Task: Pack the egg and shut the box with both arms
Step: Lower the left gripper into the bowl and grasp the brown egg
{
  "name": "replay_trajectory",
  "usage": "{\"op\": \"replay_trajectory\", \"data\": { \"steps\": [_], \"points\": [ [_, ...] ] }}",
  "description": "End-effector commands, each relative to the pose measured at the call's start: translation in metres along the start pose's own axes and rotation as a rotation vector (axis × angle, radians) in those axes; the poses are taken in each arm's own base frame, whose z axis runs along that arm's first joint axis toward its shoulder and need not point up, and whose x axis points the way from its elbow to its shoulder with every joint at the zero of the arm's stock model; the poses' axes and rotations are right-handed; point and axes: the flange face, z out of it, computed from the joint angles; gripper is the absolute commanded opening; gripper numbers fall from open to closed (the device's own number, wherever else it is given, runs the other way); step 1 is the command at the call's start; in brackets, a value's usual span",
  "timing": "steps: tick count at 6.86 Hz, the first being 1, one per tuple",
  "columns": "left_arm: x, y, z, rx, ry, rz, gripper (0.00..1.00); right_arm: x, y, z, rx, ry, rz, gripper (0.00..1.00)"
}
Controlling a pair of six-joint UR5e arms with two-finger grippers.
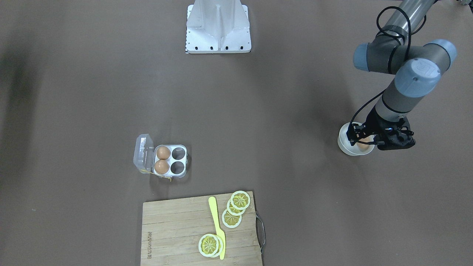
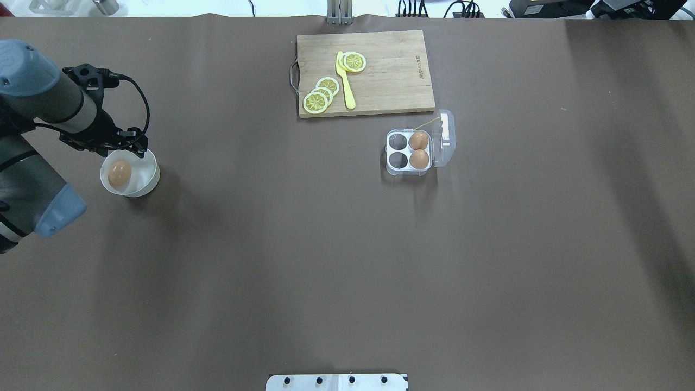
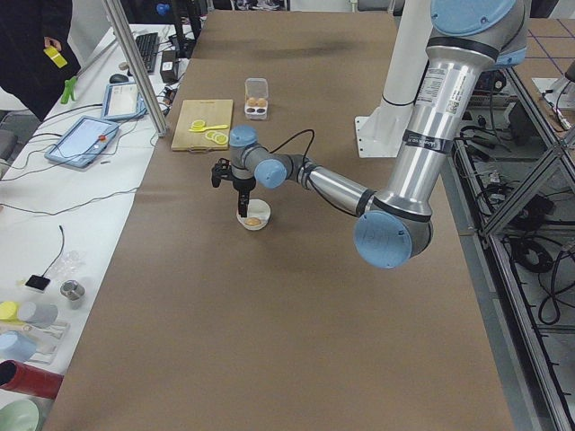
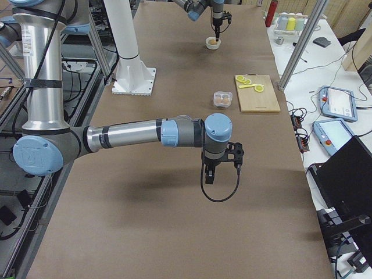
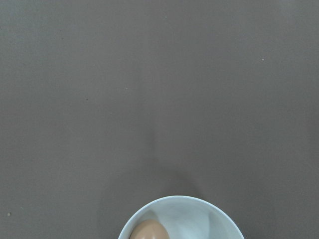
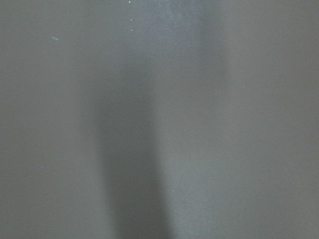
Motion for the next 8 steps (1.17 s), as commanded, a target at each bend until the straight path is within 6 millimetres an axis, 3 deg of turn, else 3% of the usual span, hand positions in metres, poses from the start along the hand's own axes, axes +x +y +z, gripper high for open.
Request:
{"op": "replay_trajectory", "data": {
  "steps": [1,8],
  "points": [
    [0.003,0.004,0.005,-0.002,-0.011,0.009,0.78,-0.001,0.0,0.002,-0.004,0.0,-0.002,1.0],
    [-0.002,0.021,0.022,-0.022,-0.04,0.031,0.75,-0.004,0.0,0.005,-0.011,0.001,-0.006,1.0]
  ]
}}
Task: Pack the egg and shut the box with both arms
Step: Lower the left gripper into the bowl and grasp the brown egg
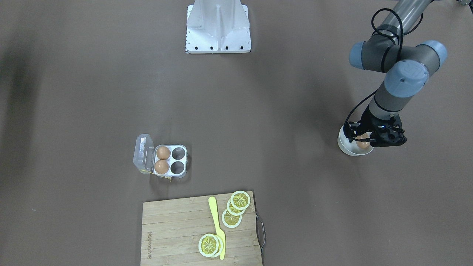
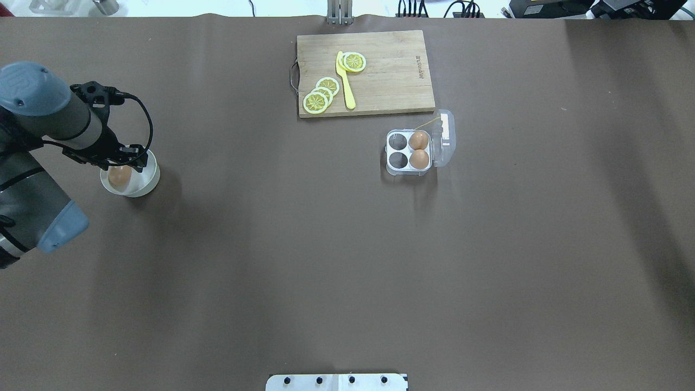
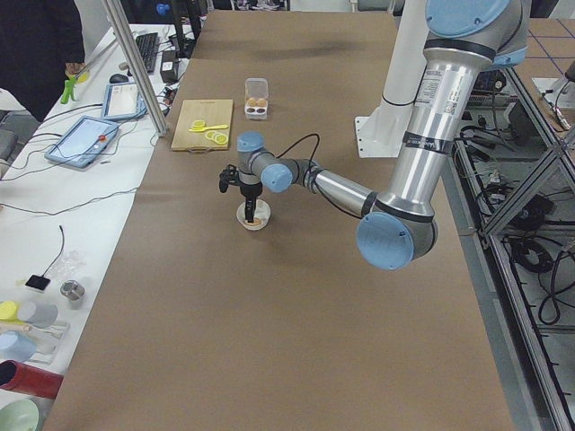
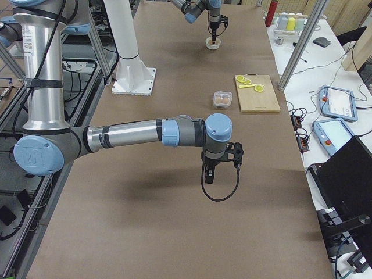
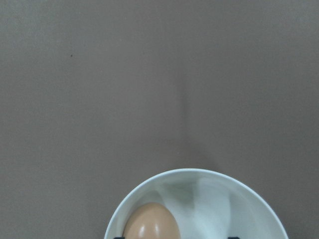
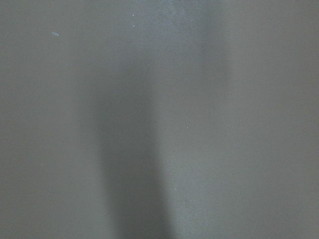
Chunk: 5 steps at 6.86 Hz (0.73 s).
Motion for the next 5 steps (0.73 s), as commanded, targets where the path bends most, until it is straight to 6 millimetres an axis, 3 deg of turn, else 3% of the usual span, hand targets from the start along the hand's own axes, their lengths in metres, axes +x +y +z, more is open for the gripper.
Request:
{"op": "replay_trajectory", "data": {
  "steps": [1,5],
  "points": [
    [-0.0085,0.0064,0.0059,-0.011,-0.01,-0.004,0.75,-0.0002,0.0001,-0.0004,0.001,-0.002,0.0,1.0],
    [-0.0059,0.01,0.0118,-0.021,-0.014,-0.003,0.76,-0.002,0.0001,-0.0009,0.002,-0.003,-0.003,1.0]
  ]
}}
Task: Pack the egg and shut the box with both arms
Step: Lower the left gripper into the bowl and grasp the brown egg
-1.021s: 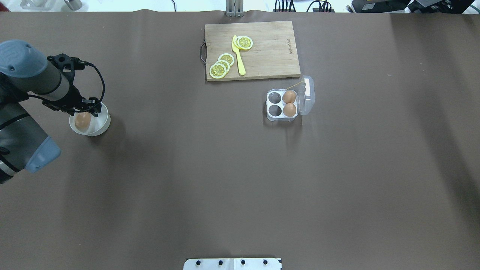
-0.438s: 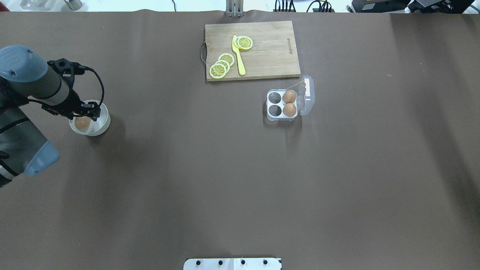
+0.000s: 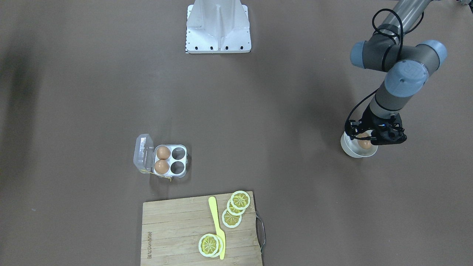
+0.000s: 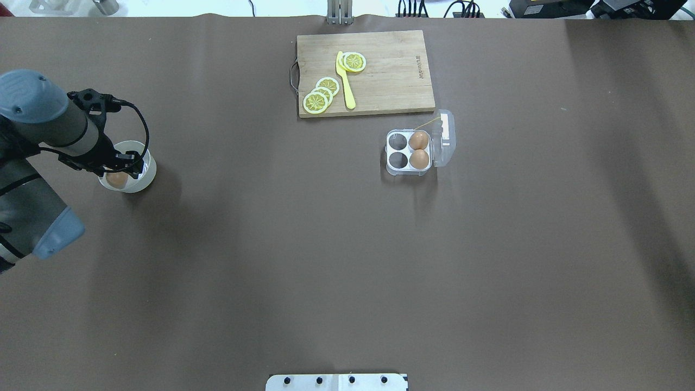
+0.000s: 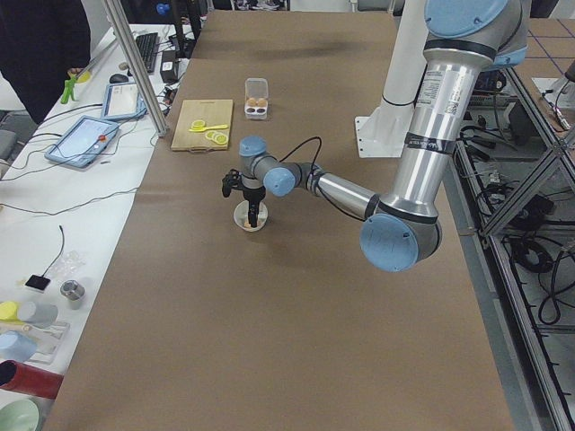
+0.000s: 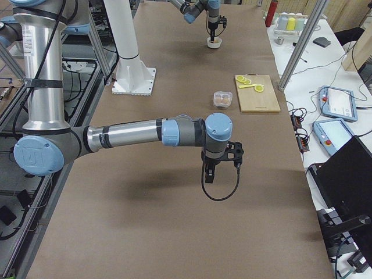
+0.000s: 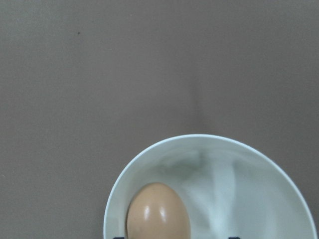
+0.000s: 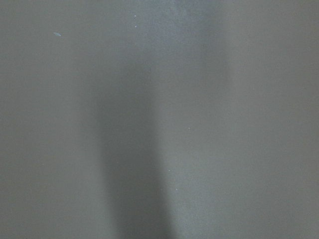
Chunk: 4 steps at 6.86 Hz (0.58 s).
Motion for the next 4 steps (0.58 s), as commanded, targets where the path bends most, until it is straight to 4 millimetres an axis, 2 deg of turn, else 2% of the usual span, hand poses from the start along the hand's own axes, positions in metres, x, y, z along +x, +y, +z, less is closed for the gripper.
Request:
{"op": "replay_trajectory", "data": {
  "steps": [1,4],
  "points": [
    [0.006,0.002,0.003,-0.006,0.001,0.006,0.76,-0.001,0.0,0.0,0.0,-0.001,0.0,1.0],
    [0.018,0.004,0.013,-0.012,-0.008,0.019,0.76,0.0,0.0,0.0,0.0,0.002,0.0,1.0]
  ]
}}
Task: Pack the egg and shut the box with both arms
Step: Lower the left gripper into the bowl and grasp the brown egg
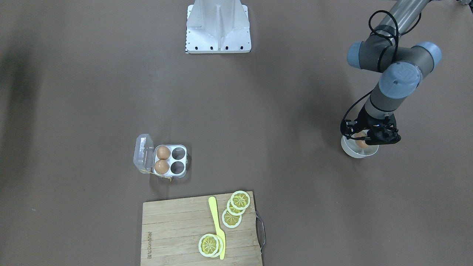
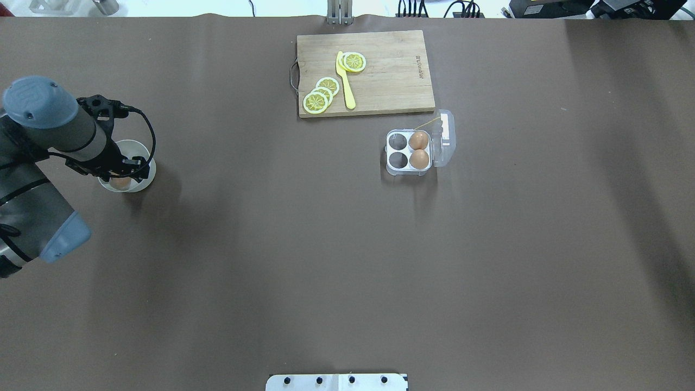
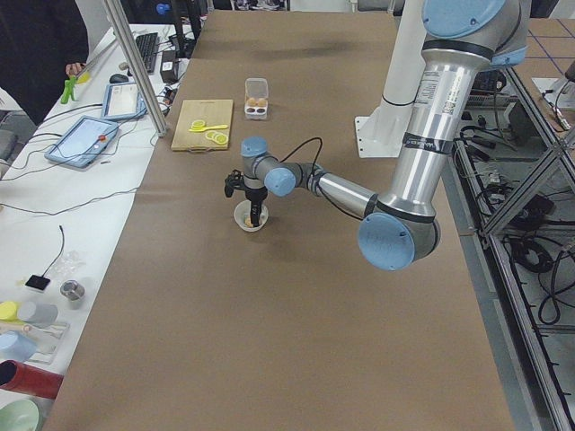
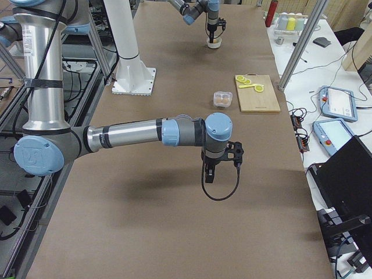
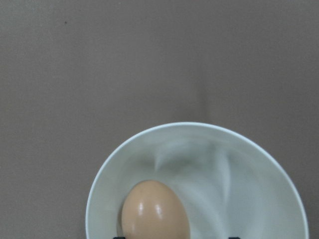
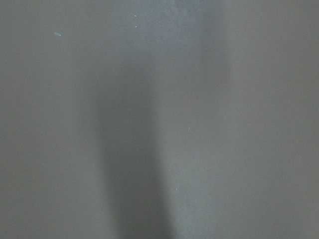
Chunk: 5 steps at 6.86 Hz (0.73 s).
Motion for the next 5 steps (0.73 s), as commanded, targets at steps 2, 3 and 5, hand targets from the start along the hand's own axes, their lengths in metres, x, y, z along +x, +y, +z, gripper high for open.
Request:
{"op": "replay_trajectory", "data": {
  "steps": [2,3,5],
  "points": [
    [0.0095,-0.0029,0.0014,0.007,-0.002,0.01,0.76,-0.0026,0.0009,-0.0023,0.004,-0.001,-0.004,1.0],
    [0.0091,-0.0025,0.0013,0.007,-0.002,0.013,0.76,-0.0036,0.0011,-0.0032,0.005,-0.001,-0.006,1.0],
    [0.0079,-0.0026,0.0033,0.004,-0.005,0.012,0.76,-0.0038,0.0011,-0.0033,0.005,-0.003,-0.006,1.0]
  ]
}}
